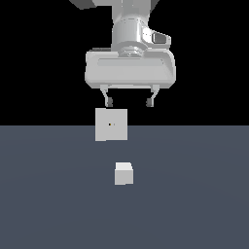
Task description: Plug the charger into the wall socket.
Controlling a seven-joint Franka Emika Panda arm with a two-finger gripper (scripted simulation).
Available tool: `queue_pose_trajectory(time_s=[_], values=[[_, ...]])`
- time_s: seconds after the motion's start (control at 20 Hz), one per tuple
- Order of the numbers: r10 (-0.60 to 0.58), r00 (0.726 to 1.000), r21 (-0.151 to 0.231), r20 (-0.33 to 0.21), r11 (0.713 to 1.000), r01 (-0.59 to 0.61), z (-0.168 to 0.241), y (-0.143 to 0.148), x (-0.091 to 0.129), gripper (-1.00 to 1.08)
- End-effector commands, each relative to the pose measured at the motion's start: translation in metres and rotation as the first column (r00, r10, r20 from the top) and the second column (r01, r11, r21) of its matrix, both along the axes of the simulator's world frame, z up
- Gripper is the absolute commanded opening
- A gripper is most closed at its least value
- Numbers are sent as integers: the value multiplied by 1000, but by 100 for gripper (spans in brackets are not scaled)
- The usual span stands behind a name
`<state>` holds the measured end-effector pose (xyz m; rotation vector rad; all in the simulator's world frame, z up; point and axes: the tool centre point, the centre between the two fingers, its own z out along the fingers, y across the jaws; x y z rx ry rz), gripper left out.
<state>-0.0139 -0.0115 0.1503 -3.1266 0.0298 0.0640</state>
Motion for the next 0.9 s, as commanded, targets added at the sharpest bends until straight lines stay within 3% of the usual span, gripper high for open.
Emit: queue_pose_trajectory(time_s=[0.0, 0.4, 0.85], values=[[0, 1000, 0, 0, 1000, 0, 0, 0, 0, 100], [4, 1000, 0, 19, 1000, -4, -4, 1, -4, 100], [17, 996, -2, 86, 1000, -17, -17, 3, -17, 100]])
